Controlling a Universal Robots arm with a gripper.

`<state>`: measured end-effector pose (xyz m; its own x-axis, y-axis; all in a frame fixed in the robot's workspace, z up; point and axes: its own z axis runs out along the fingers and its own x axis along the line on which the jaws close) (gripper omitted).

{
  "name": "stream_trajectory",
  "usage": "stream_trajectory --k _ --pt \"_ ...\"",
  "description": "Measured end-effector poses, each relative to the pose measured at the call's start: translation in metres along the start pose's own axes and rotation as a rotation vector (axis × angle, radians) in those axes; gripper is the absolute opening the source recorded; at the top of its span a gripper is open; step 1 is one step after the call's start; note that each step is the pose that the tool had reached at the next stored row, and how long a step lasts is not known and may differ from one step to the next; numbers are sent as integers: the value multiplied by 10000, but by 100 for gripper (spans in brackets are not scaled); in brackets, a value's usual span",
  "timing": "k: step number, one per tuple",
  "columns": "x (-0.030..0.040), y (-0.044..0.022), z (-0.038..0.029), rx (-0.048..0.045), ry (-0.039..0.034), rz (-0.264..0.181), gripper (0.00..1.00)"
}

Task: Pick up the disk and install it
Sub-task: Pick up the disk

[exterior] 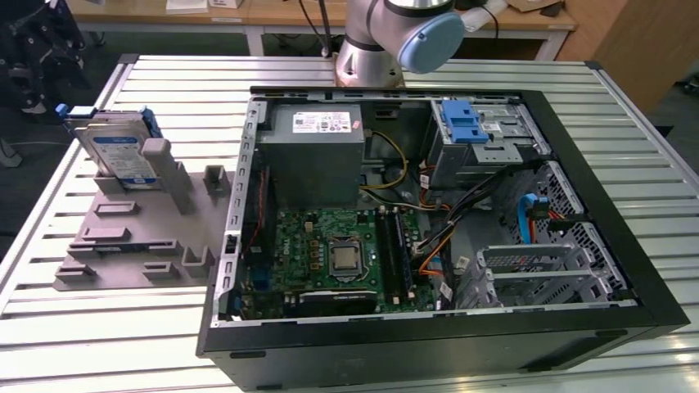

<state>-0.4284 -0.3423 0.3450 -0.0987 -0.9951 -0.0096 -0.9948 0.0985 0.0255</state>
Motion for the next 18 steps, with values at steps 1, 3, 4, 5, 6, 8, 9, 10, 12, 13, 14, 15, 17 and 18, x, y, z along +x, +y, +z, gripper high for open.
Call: stream_trajectory --k 1,3,4,5,6,8,9,10,12,13,14,15,17,18 --pt "-12 0 11 -1 0 -1 76" --pt "-22 2 48 2 -1 -1 76" --pt "-22 6 65 0 0 -2 76" --pt "-22 10 80 1 0 -2 76" --pt "-22 12 87 2 -1 -1 76" --pt "-22 13 87 -1 0 -1 76" --pt "-22 12 94 2 -1 -1 76" --pt "-22 12 100 2 -1 -1 76" --pt "-22 12 101 2 -1 -2 76" --pt "-22 12 107 2 -1 -1 76" --pt "-21 12 109 2 -1 -2 76" --pt "-21 12 115 2 -1 -2 76" --pt "-21 12 121 2 -1 -1 76" --pt "-21 12 122 2 -2 -1 76"
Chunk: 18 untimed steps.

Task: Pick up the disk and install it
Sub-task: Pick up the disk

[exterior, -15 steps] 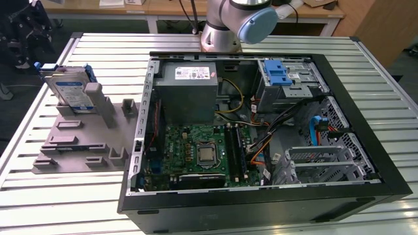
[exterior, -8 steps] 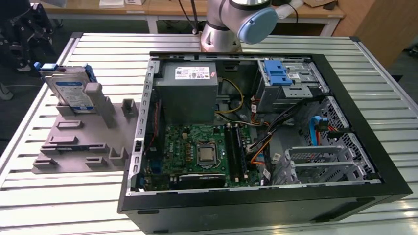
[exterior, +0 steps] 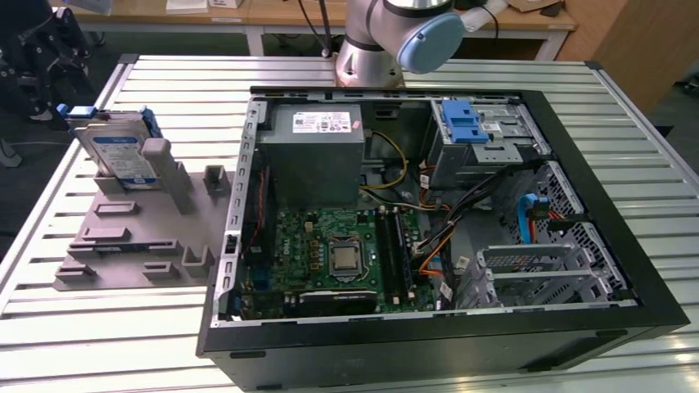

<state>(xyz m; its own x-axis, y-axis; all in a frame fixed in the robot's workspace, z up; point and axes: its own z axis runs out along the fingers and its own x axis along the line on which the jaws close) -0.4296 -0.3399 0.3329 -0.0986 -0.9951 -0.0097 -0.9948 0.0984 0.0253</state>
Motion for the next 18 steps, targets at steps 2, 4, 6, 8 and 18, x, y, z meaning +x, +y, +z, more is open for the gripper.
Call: stream_trajectory --k 2,4,6,8,18 --pt "0 0 0 0 0 -1 76" --pt "0 0 0 0 1 0 76" --pt "0 0 1 0 0 0 76" --pt "0 0 1 0 0 0 75" --pt "0 0 5 1 -1 0 68"
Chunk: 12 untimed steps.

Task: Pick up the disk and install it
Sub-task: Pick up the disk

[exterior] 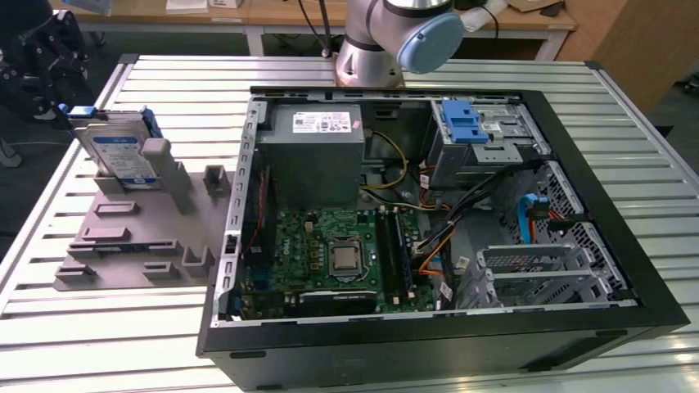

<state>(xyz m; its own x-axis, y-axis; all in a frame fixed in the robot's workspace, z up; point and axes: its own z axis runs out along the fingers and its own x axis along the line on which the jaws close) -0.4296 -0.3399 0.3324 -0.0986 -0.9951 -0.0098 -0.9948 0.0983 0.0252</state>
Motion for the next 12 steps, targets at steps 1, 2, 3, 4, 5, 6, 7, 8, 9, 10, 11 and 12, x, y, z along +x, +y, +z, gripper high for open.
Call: stream_trajectory --k 1,2,3,4,5,6,7,8,9,10,11,12 --pt "0 0 2 0 0 0 68" --pt "0 0 4 1 0 0 68" --pt "0 0 7 0 0 0 68" --pt "0 0 11 0 0 0 68" --pt "-3 0 16 -1 1 1 68" --pt "-7 1 23 -1 1 2 68" --pt "-12 1 29 0 0 1 68" --pt "-18 1 34 0 0 0 68" --pt "-26 2 38 -1 1 1 68" --pt "-35 2 41 -1 1 1 68" --pt "-40 3 46 1 0 1 68" --pt "-43 5 51 1 0 1 68"
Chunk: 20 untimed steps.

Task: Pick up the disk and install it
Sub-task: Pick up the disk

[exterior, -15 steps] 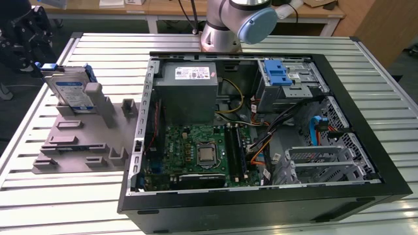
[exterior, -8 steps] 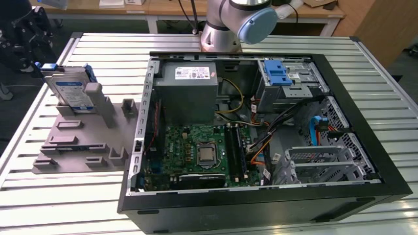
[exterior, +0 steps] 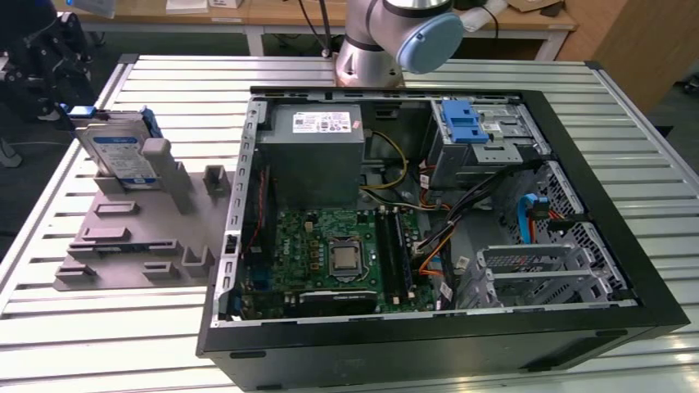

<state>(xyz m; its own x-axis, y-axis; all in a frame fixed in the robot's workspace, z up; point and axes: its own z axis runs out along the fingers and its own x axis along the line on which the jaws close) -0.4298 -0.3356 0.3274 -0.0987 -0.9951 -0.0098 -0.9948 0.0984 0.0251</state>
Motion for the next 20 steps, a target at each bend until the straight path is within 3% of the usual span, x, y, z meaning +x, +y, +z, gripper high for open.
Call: stream_trajectory --k 13,20 --pt "-2 9 56 0 0 1 68" --pt "-43 32 87 -4 -1 0 68"
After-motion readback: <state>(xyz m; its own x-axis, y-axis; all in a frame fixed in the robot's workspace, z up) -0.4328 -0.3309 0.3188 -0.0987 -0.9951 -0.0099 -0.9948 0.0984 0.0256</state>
